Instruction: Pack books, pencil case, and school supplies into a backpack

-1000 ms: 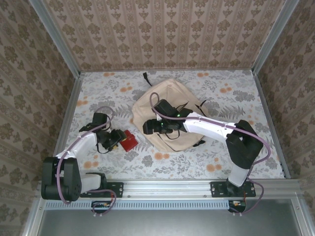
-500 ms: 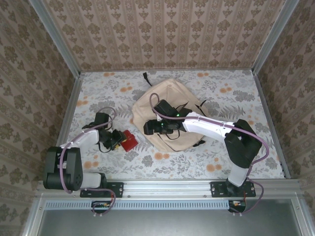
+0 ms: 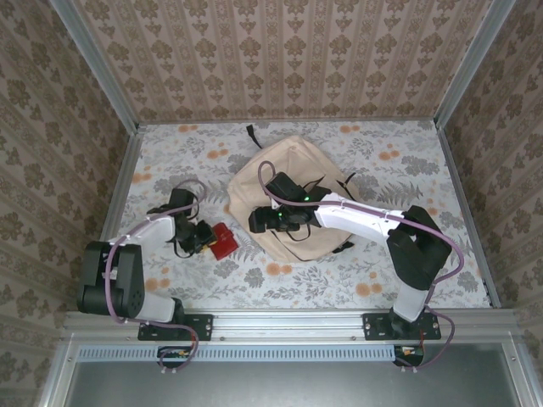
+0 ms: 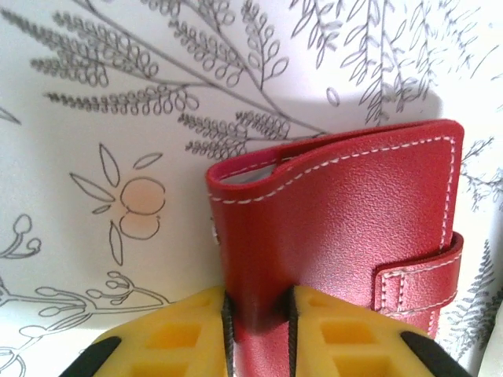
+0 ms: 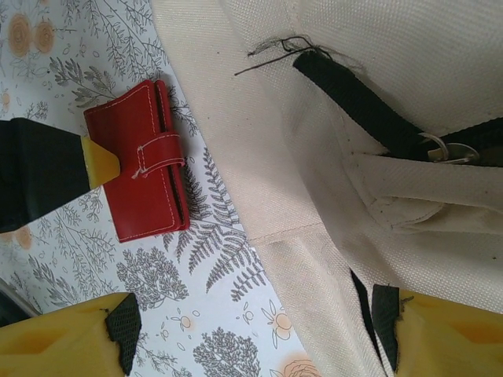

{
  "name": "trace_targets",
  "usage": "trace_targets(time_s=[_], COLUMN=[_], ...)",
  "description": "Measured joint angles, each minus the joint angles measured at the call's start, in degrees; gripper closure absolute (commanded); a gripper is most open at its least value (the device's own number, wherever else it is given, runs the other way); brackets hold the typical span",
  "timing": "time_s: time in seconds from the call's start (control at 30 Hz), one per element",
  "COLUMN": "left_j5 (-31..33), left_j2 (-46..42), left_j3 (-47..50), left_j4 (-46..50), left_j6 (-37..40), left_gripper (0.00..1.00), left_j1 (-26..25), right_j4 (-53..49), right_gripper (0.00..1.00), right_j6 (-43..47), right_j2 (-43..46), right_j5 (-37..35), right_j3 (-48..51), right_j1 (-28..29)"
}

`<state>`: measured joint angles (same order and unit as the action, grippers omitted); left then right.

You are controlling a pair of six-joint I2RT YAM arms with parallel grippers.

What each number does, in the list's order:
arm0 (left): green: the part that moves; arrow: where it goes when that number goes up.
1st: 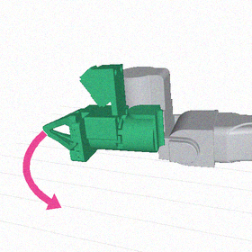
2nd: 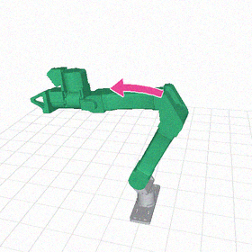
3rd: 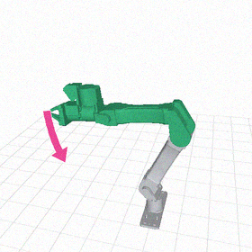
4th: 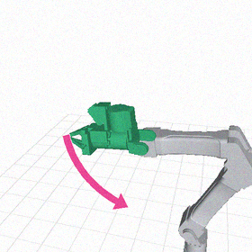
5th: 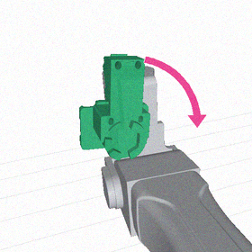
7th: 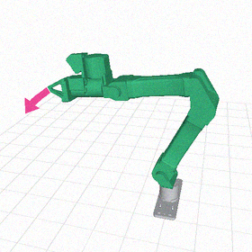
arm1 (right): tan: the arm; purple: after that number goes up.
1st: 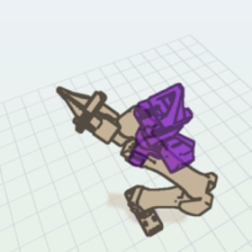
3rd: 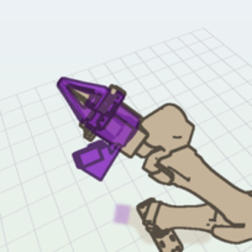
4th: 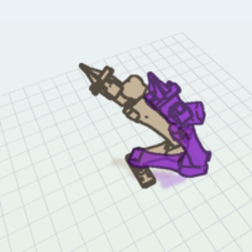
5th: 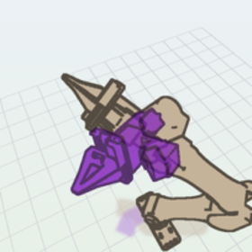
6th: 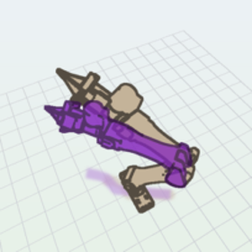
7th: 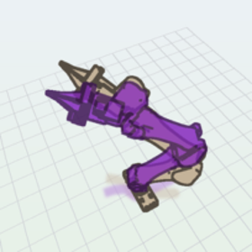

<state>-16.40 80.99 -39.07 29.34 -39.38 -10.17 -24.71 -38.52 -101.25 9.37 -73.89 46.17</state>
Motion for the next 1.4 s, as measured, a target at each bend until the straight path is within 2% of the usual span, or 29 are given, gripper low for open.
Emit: trace_targets(time_s=[0.1, 0.17, 0.33, 0.53, 0.77, 0.97, 1.17, 1.27, 1.33, 1.4], left_j5=[0.8, 1.0, 0.6, -3.1, -8.4, -9.5, -9.5, -9.5, -9.5, -9.5], left_j2=[-1.0, -2.9, -10.1, -17.4, -20.5, -20.6, -19.3, -17.8, -17.2, -16.8], left_j3=[-0.7, -1.2, -2.8, -6.2, -7.1, -7.1, -7.2, -7.2, -7.2, -7.2], left_j4=[0.3, 0.7, 1.1, -0.5, -10.6, -20.9, -27.3, -28.7, -29.1, -29.4], left_j6=[0.4, 0.4, 0.6, -2.1, -14.0, -25.9, -33.0, -34.7, -35.5, -36.1], left_gripper=[0.91, 0.99, 1.0, 1.0, 1.0, 1.0, 1.0, 1.0, 1.0, 1.0], left_j1=[-0.6, -0.8, -1.6, -2.2, -2.8, -4.9, -7.2, -8.2, -8.5, -8.7], right_j4=[0.1, 0.5, 4.2, 13.1, 29.7, 40.8, 48.8, 50.6, 51.6, 52.4], right_gripper=[0.19, 0.19, 0.19, 0.18, 0.04, 0.04, 0.15, 0.28, 0.42, 0.52], right_j6=[0.0, -0.2, -1.2, -5.7, -18.9, -27.8, -34.2, -35.8, -36.6, -37.1], right_j2=[0.3, 1.1, 4.4, 6.5, 9.7, 9.9, 7.2, 5.2, 4.6, 4.5], right_j5=[0.0, 0.0, 3.1, 10.8, 16.2, 16.9, 17.7, 18.2, 18.4, 18.4], right_j3=[0.1, 0.8, 4.3, 8.5, 15.0, 15.6, 13.8, 12.2, 11.9, 11.8], right_j1=[-0.2, -0.3, -2.5, -5.7, -8.9, -11.0, -10.8, -10.5, -10.1, -9.8])
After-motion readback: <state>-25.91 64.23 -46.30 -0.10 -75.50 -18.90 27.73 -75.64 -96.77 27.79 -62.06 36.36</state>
